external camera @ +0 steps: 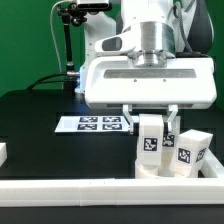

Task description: Assemble stool

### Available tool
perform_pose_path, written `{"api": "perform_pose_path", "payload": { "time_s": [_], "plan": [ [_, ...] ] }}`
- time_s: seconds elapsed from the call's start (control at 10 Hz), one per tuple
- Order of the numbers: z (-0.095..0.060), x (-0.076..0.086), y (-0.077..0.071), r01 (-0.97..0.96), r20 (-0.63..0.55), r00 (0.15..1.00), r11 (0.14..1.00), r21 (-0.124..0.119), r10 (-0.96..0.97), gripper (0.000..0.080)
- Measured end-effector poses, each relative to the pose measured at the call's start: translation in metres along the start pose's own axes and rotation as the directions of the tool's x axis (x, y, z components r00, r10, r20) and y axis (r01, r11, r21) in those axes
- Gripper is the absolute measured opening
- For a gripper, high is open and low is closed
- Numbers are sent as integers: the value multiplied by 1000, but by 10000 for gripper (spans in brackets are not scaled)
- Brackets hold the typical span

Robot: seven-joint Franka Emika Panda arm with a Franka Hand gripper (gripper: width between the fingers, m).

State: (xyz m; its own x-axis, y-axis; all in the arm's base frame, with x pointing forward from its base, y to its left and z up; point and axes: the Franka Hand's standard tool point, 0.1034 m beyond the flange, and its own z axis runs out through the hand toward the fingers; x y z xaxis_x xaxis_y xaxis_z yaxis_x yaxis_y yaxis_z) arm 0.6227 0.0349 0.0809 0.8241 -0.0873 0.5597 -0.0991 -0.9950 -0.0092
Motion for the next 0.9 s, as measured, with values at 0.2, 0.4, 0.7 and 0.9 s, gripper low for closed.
{"api": "perform_pose_path", "payload": {
  "time_s": [0.2,0.4,0.7,0.9],
  "plan": [
    [0,-1,-4,-20,-1,1000,1000,13,20,338],
    [0,-1,-3,-20,-1,1000,1000,13,20,338],
    [0,0,-1,-21,-1,1000,1000,14,21,338],
    [0,-2,-2,-28,-8,1000,999,19,29,338]
  ]
}}
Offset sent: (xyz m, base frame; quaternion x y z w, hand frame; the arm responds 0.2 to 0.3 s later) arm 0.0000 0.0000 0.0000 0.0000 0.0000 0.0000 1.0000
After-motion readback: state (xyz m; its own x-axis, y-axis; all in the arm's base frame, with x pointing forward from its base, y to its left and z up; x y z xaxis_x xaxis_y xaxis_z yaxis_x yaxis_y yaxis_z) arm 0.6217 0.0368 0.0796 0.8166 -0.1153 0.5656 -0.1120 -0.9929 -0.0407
